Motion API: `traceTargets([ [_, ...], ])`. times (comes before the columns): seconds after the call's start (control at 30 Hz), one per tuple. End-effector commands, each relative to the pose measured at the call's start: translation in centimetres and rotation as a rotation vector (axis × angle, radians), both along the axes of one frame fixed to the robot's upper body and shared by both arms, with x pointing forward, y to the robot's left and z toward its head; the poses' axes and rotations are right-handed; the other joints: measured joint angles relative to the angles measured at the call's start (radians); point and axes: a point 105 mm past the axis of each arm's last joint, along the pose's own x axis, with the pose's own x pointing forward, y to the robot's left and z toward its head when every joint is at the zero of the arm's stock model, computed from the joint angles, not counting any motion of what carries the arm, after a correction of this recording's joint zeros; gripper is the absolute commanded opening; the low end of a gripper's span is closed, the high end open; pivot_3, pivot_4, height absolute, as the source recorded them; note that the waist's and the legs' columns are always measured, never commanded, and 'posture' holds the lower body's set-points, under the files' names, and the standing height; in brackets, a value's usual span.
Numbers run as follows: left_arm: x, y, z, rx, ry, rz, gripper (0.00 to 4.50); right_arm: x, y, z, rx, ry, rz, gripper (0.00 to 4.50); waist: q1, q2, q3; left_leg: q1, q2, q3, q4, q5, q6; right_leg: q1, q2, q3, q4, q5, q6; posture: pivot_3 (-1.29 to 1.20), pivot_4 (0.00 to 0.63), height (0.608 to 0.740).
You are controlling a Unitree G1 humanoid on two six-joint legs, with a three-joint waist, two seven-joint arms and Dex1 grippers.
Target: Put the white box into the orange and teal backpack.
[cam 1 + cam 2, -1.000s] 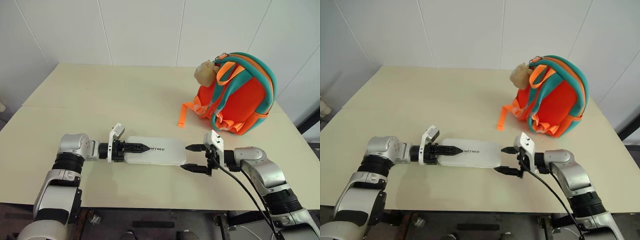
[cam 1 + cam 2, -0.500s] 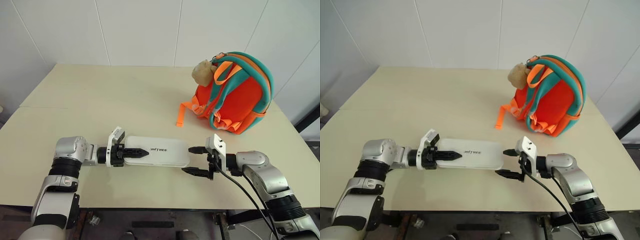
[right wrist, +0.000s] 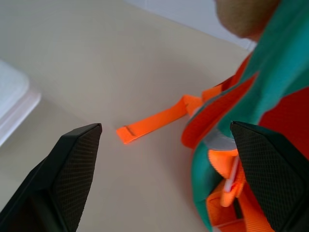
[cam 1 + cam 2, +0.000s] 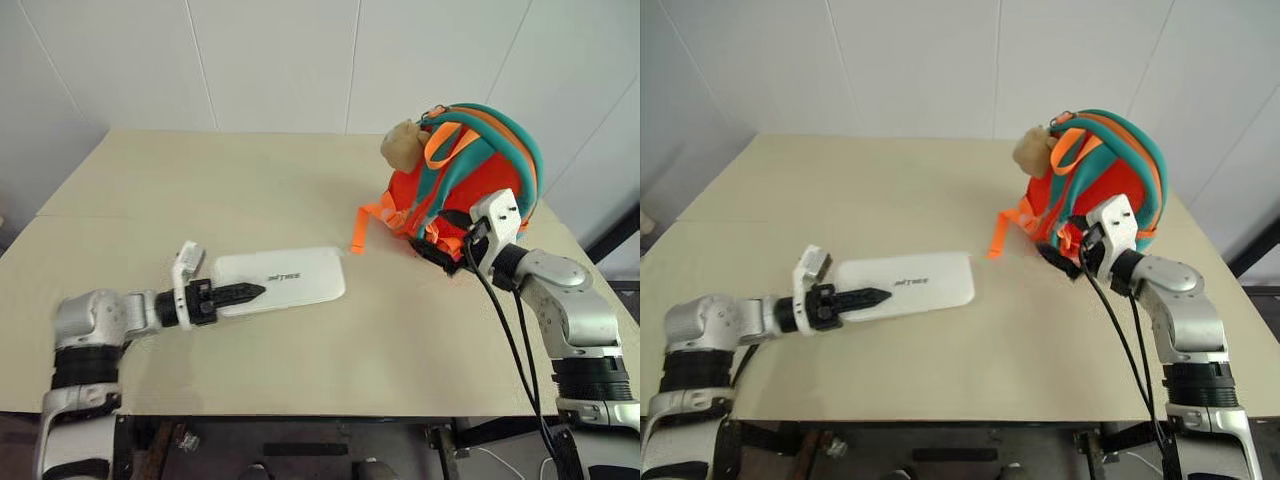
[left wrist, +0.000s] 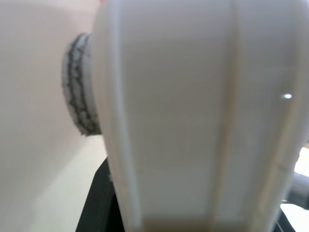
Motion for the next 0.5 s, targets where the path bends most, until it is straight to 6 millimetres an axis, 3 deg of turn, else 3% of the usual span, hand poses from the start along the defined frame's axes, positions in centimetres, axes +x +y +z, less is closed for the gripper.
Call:
traceTargets([
  [0.03,-1.0,0.1,0.7,0.026,-0.078,-0.017,1.33,1.1,-0.4,2.4,0.041,-0.067,-0.101,4.5,-0.004,0.0,0.0,0.0,0.0,0.0,0.0,0.0,0.0,0.0,0.0,0.0,0.0,0.0,0.0,0.0,0.15,0.74],
  [0.4,-1.5,-0.7,1.0,-0.013,-0.148,0.04,1.33,6.9,3.1,4.1,0.179,-0.116,-0.173,4.5,-0.017,0.0,0.0,0.0,0.0,0.0,-0.001,0.0,0.0,0.0,0.0,0.0,0.0,0.0,0.0,0.0,0.15,0.74],
  [0.5,-1.6,-0.7,1.0,-0.025,-0.169,0.064,1.33,7.8,3.2,4.2,0.184,-0.153,-0.186,3.94,-0.026,0.0,0.0,0.0,0.0,0.0,-0.004,0.001,-0.001,-0.001,0.0,0.0,-0.001,0.0,0.0,0.0,0.15,0.74],
])
